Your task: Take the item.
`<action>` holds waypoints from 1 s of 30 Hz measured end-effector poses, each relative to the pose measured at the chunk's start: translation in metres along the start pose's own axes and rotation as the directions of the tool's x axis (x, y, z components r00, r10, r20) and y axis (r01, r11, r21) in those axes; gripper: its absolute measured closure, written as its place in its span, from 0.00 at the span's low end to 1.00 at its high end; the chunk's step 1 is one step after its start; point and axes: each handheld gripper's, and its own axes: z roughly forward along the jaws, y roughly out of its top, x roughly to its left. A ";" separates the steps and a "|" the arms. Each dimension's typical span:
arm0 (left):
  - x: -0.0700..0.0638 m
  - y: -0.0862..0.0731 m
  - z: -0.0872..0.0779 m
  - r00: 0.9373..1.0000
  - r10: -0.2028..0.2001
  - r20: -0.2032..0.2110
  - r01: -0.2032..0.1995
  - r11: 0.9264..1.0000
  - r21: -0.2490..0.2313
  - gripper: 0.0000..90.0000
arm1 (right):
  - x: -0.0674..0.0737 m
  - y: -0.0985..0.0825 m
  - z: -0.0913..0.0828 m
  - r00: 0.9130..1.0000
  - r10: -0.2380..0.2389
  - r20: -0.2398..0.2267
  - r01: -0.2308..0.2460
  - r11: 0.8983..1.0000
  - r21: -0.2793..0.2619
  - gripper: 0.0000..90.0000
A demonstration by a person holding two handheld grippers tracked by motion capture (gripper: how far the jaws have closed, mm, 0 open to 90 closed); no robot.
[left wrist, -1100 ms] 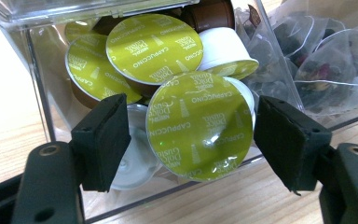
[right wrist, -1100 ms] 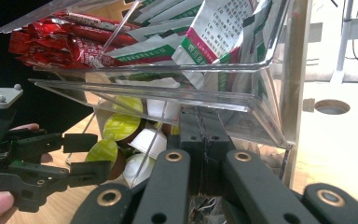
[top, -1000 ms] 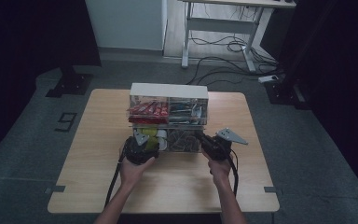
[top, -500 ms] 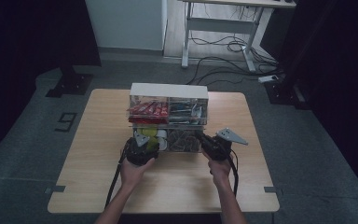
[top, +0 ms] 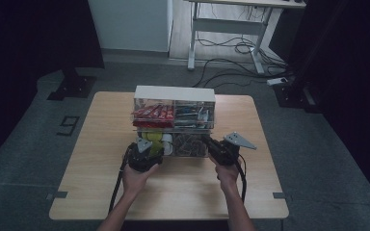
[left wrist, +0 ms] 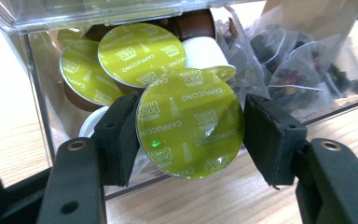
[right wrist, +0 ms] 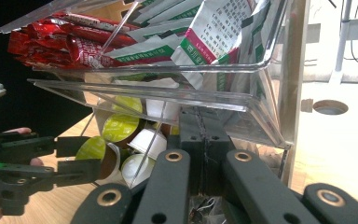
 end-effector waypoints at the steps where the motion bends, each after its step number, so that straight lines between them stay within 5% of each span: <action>1: 0.000 0.000 -0.001 1.000 0.003 0.000 -0.003 1.000 -0.001 0.43 | 0.000 0.000 0.000 1.000 0.000 0.000 0.000 1.000 0.000 0.99; 30: 0.008 0.003 -0.025 1.000 -0.004 0.006 0.004 0.999 -0.034 0.43 | 0.000 0.000 0.000 1.000 -0.001 0.001 0.001 1.000 -0.001 0.99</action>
